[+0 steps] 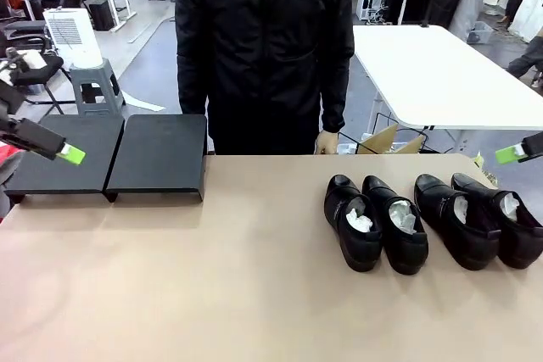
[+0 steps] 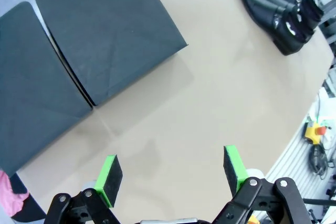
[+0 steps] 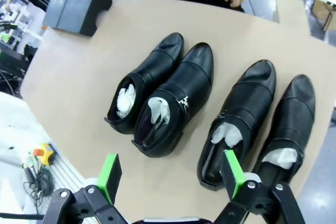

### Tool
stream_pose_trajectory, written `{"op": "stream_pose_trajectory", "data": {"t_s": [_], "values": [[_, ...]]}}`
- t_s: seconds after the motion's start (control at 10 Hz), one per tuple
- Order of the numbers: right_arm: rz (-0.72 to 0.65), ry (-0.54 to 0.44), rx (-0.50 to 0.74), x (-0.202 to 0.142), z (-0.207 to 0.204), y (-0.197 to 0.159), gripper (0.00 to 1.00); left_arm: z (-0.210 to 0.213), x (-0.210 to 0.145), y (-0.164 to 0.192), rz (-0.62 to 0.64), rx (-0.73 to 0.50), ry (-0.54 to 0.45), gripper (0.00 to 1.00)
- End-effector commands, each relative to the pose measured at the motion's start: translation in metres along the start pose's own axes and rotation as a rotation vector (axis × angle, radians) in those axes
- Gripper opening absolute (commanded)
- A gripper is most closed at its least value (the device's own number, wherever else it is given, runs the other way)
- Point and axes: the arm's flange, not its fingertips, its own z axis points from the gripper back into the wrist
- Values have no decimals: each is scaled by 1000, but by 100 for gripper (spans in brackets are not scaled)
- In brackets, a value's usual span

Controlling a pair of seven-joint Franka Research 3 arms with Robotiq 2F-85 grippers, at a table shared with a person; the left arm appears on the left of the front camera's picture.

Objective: Organize the shoes by placing them on the stand.
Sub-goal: Pick up one Shoe and place it in the middle of the table.

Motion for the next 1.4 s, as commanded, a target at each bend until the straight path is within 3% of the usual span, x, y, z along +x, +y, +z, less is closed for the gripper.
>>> {"op": "stream_pose_trajectory", "data": {"t_s": [0.0,0.4,0.5,0.6,0.7,1.3], "values": [[-2,-9,58,1,5,-20,100,5,-6,16,6,-100,-19,100],[-27,2,73,2,7,-32,100,3,-10,14,-7,-123,-14,100],[-20,-4,60,3,3,-30,100,1,-9,14,32,-122,-35,100],[-56,7,58,-6,7,-32,100,-13,-5,14,149,-164,-54,100],[-56,7,58,-6,7,-32,100,1,-15,12,24,-112,-7,100],[-56,7,58,-6,7,-32,100,1,-15,12,24,-112,-7,100]]}}
